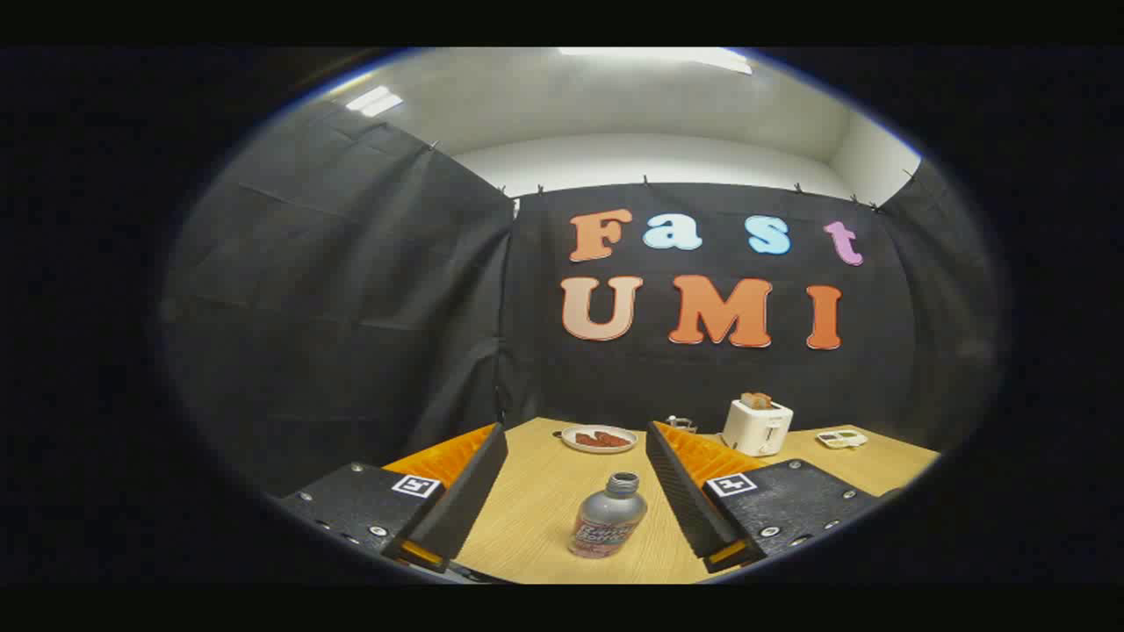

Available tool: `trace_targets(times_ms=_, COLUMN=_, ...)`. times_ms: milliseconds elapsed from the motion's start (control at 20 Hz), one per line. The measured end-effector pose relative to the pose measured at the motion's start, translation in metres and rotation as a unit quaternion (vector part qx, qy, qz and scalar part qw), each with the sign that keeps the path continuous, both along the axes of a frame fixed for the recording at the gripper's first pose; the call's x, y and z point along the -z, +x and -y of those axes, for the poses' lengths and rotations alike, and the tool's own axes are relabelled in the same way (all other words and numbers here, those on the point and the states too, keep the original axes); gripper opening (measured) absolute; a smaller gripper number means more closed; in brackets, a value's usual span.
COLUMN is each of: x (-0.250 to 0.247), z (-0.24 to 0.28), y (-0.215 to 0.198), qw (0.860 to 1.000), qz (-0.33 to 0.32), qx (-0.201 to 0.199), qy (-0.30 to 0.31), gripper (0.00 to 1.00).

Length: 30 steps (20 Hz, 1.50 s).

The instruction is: Take the bottle from table, then pour the juice into the cup, finally place the bottle on the coaster

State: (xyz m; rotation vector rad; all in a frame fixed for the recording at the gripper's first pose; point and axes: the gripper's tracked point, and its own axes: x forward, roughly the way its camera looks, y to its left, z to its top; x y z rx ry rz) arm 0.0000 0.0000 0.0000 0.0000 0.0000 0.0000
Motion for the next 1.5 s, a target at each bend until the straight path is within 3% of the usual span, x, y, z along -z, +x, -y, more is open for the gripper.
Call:
trace_targets(times_ms=900, x=0.010, z=0.004, y=0.003, qw=1.000, qz=-0.016, qx=0.002, qy=-0.021, gripper=0.94)
trace_targets(times_ms=1500, x=0.027, z=0.002, y=0.007, qw=1.000, qz=-0.020, qx=0.009, qy=0.014, gripper=0.94)
